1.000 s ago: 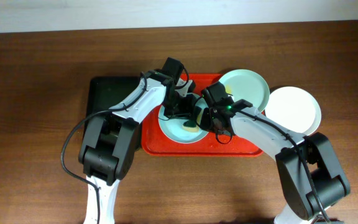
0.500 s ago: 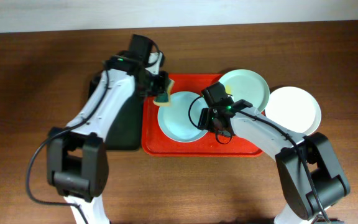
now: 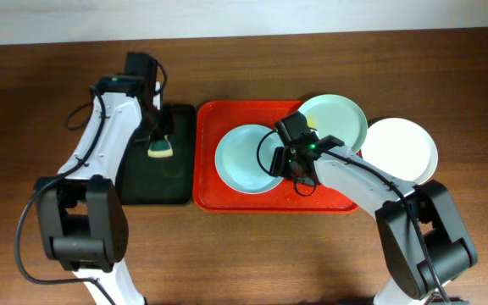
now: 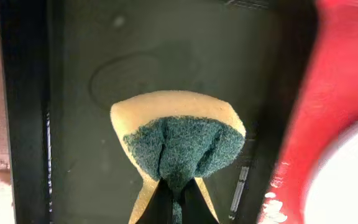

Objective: Clean dirty plates on tray and stack at the side
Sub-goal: 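Place the sponge with the left gripper onto the black tray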

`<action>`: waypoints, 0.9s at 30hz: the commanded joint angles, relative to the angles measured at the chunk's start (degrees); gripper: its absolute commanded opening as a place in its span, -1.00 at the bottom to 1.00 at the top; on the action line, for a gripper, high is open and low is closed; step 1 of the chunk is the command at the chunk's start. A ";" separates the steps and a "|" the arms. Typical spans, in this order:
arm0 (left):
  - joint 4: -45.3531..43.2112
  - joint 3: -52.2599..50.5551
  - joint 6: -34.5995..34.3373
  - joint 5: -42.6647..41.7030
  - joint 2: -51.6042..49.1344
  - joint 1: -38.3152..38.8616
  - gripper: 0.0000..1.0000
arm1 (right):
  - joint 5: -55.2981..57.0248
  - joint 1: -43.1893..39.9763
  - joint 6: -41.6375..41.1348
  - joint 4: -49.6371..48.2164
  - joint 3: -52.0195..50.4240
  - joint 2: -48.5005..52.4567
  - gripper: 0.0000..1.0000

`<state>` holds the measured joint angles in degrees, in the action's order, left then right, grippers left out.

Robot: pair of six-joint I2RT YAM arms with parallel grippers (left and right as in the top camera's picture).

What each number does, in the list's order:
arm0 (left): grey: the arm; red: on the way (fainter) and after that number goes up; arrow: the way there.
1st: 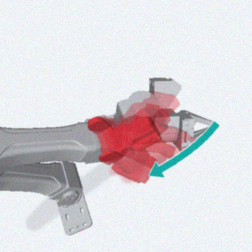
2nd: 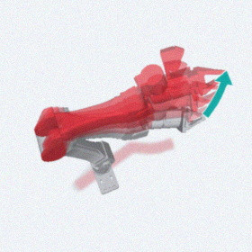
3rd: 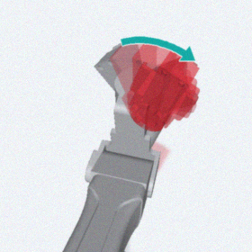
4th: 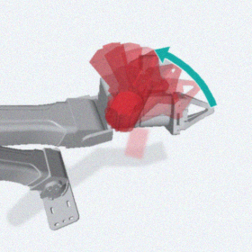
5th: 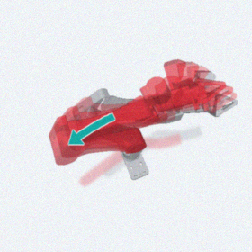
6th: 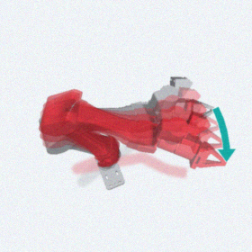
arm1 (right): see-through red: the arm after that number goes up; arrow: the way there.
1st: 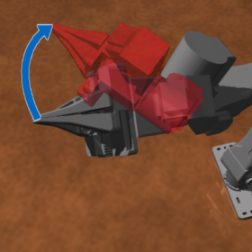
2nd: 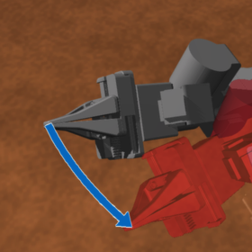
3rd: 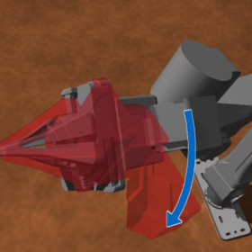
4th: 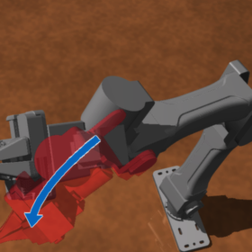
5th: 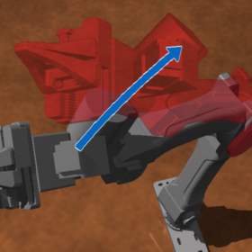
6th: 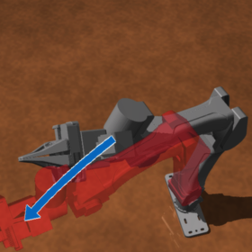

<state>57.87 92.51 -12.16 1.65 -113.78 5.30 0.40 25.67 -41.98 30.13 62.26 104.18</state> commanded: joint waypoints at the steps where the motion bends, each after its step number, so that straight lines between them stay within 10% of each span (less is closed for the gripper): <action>1: -3.23 -5.81 0.66 4.85 1.25 -0.59 -1.00 | 0.33 0.57 -0.04 -0.09 -0.61 -0.59 0.29; 12: -10.93 -14.62 -1.86 8.72 1.25 -2.49 -1.00 | 0.33 0.57 -0.07 -0.09 -0.61 -0.59 0.27; 27: -12.09 -15.56 -1.86 8.68 1.25 -2.47 -1.00 | 0.28 0.61 -0.11 -2.25 -0.61 2.38 -0.90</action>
<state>45.95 77.56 -13.28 9.72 -113.78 2.92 0.40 25.71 -42.06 27.83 62.22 105.84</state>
